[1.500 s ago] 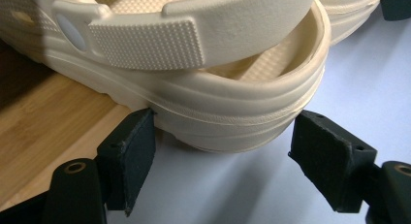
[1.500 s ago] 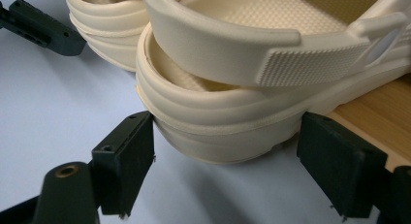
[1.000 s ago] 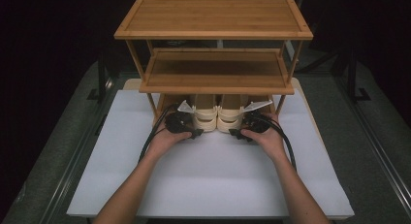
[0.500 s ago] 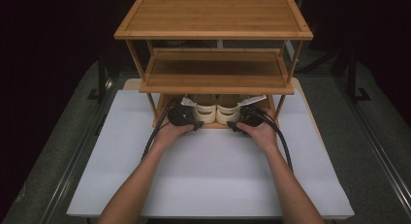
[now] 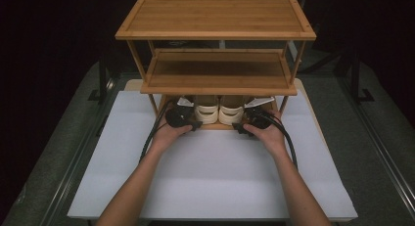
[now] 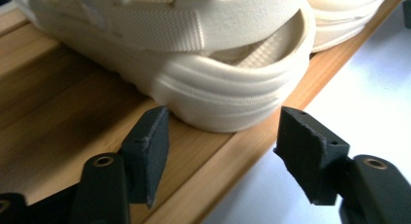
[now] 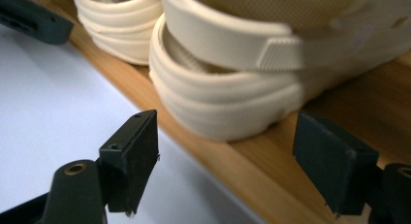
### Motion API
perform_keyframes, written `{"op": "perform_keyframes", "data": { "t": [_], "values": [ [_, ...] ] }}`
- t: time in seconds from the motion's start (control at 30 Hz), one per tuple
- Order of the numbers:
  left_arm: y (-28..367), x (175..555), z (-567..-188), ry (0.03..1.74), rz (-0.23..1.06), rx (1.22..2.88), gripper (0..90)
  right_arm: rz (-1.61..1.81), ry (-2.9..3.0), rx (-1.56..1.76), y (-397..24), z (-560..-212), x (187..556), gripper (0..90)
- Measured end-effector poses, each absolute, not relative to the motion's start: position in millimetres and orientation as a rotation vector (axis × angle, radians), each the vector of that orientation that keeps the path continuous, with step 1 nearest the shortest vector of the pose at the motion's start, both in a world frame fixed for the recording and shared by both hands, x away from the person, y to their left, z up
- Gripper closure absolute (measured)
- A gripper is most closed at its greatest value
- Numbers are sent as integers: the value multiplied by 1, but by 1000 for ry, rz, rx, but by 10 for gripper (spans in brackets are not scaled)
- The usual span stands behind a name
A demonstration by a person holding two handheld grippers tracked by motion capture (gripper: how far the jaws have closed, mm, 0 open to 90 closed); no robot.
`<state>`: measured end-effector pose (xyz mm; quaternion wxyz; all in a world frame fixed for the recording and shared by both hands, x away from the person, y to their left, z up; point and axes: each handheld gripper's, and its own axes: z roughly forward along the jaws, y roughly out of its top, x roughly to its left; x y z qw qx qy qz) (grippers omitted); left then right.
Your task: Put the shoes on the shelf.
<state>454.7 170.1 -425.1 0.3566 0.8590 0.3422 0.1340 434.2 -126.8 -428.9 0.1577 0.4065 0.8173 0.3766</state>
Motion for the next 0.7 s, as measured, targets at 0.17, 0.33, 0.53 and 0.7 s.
{"op": "perform_keyframes", "data": {
  "t": [0.17, 0.33, 0.53, 0.7],
  "values": [
    [177, 445, -419, 864, 319, 2204, 330, 1062, 2340, 1160, -136, -428, 422, 240],
    [187, 431, -413, 845, 327, 2208, 309, 1072, 2338, 1178, -148, -427, 406, 240],
    [200, 414, -406, 853, 326, 2181, 281, 1077, 2323, 1166, -162, -424, 386, 240],
    [214, 395, -399, 829, 338, 2168, 274, 1110, 2313, 1160, -175, -422, 368, 239]
  ]
}}
